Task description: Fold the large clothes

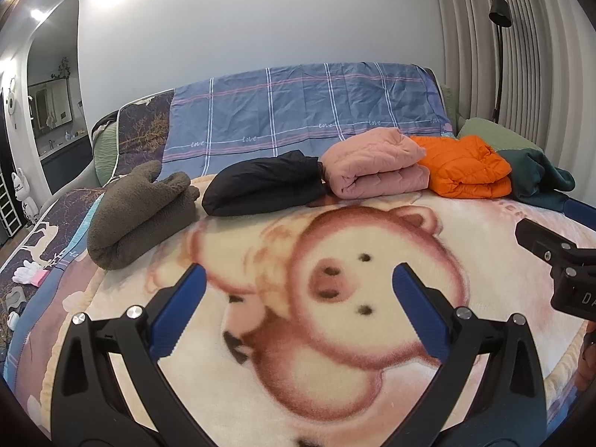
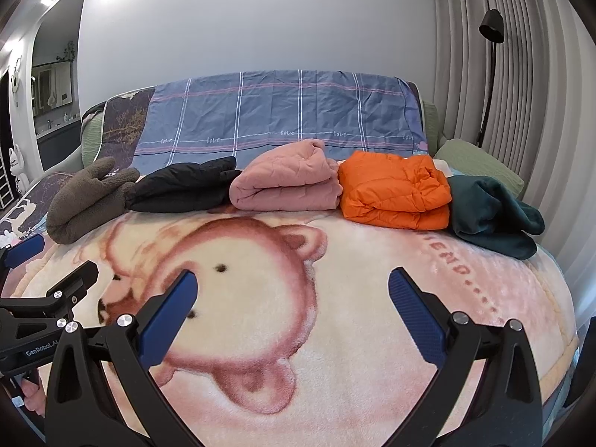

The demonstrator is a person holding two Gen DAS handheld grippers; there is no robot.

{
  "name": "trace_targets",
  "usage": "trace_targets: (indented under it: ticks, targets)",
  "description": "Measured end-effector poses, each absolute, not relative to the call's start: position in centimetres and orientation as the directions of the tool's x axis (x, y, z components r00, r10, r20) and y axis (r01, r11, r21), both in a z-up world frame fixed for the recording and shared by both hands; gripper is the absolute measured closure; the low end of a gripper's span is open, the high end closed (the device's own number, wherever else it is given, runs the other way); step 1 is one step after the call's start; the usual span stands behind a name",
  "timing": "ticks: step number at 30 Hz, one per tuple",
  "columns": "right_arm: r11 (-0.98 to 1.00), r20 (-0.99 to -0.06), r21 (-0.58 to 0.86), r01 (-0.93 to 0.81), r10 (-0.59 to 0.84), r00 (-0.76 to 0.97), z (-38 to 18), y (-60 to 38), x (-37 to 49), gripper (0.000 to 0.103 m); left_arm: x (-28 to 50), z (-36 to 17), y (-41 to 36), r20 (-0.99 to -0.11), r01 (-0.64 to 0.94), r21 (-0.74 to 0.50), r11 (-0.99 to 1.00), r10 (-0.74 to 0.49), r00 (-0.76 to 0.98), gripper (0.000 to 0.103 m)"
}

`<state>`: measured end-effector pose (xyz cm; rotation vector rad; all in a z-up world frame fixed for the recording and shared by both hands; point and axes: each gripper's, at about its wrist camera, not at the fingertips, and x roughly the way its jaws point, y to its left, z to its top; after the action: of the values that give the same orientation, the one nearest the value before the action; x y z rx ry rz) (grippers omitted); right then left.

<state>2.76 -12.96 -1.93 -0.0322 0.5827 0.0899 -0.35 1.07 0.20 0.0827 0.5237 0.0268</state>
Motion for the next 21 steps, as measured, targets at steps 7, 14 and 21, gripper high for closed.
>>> trace_targets:
  ticks: [7, 14, 21]
  targets:
    - [0.995, -0.556, -0.009, -0.098, 0.077, 0.827, -2.08, -13.07, 3.03, 0.001, -0.25, -0.08, 1.07, -0.505, -0.007, 0.085, 0.996, 0.049, 0.862, 0.002]
    - [0.995, -0.56, -0.007, -0.099, 0.078, 0.825, -2.15, -13.05, 3.16, 0.001, -0.27, -0.28, 1.2, -0.509, -0.007, 0.086, 0.996, 0.05, 0.859, 0.002]
    - [0.995, -0.561, -0.014, -0.102, 0.077, 0.824, -2.27, -13.01, 3.26, 0.001, -0.21, -0.42, 1.39, -0.511, -0.009, 0.083, 0.997, 0.05, 0.858, 0.002]
